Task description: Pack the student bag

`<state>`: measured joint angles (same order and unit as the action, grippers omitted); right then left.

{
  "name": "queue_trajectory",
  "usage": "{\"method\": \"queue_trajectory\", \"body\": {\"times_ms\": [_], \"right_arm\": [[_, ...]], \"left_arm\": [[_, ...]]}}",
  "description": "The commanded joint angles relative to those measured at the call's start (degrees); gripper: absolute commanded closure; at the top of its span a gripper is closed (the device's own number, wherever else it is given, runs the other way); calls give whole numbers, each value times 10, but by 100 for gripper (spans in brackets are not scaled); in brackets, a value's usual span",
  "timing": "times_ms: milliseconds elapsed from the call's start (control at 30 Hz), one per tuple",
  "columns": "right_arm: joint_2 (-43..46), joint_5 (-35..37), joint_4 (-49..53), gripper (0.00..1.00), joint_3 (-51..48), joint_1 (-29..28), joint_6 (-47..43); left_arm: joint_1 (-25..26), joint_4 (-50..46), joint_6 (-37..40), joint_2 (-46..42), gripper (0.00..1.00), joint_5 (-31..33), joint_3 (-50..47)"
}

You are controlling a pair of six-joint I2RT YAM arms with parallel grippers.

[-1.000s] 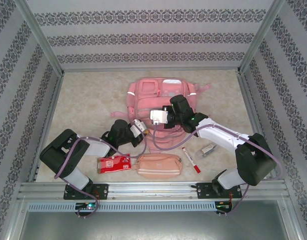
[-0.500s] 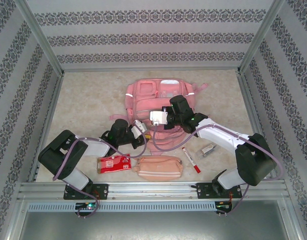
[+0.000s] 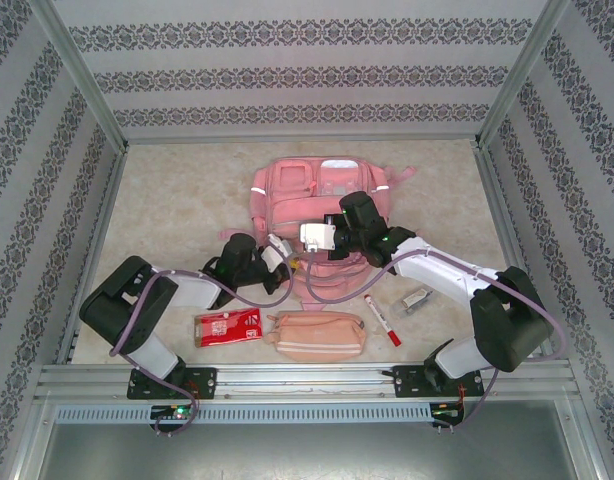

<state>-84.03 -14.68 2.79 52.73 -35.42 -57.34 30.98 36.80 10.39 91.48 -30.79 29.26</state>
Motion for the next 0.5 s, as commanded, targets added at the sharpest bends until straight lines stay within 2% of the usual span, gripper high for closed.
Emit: {"method": "queue_trajectory", "body": {"times_ms": [0, 100, 200, 300, 467], "right_arm": [[19, -83, -28, 100, -6, -17, -7], [25, -84, -33, 100, -14, -9, -19], [34, -78, -50, 100, -39, -3, -39], [38, -73, -59, 100, -51, 1, -42], [35, -60, -61, 100, -47, 7, -56]], "left_arm": [[-16, -35, -17, -38, 100, -26, 44], [-32, -107, -30, -74, 100, 19, 53], [-61, -267, -15, -113, 100, 27, 94], [-106, -300, -43, -146, 100, 4, 98], [-154, -370, -36, -178, 100, 63, 116]]}}
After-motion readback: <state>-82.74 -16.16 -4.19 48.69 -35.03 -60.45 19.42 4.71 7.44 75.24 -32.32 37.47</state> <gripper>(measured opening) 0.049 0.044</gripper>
